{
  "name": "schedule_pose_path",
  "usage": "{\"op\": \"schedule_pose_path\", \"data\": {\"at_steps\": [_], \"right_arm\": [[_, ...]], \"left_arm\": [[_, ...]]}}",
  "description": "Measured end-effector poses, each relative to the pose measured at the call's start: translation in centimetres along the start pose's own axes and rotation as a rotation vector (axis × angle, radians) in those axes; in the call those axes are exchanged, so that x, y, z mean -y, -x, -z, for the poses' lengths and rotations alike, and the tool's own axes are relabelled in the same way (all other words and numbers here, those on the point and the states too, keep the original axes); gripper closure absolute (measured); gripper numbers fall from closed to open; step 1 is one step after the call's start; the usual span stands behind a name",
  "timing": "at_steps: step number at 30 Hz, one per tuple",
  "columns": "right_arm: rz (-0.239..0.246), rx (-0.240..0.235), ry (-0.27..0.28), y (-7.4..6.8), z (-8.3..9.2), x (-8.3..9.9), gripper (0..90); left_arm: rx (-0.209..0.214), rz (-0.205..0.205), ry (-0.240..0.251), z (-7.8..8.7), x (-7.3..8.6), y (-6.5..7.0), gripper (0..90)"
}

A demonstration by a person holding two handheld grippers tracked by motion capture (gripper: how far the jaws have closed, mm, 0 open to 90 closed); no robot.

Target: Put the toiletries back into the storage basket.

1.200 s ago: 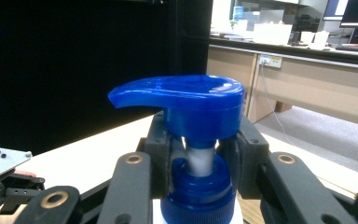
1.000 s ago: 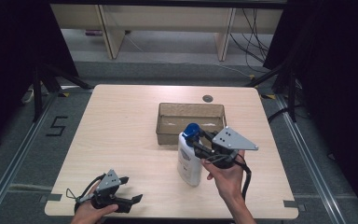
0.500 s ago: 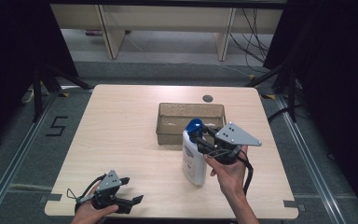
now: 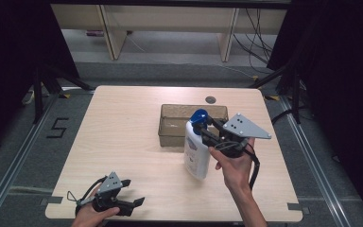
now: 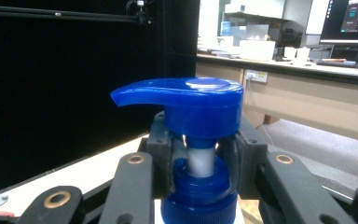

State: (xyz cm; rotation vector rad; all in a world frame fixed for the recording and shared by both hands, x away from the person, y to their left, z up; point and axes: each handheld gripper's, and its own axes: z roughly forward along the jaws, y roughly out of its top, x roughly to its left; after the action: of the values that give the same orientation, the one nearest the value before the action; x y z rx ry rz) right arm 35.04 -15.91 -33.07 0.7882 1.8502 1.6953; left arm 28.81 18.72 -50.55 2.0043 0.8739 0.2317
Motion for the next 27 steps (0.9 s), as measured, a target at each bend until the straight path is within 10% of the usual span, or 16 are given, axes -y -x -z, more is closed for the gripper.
{"op": "schedule_pose_path", "data": {"at_steps": [27], "right_arm": [[-0.002,0.061,0.042,3.9,-1.4,-5.3,66.2]], "left_arm": [[0.005,0.011,0.002,0.0,0.0,-0.2,14.8]]}}
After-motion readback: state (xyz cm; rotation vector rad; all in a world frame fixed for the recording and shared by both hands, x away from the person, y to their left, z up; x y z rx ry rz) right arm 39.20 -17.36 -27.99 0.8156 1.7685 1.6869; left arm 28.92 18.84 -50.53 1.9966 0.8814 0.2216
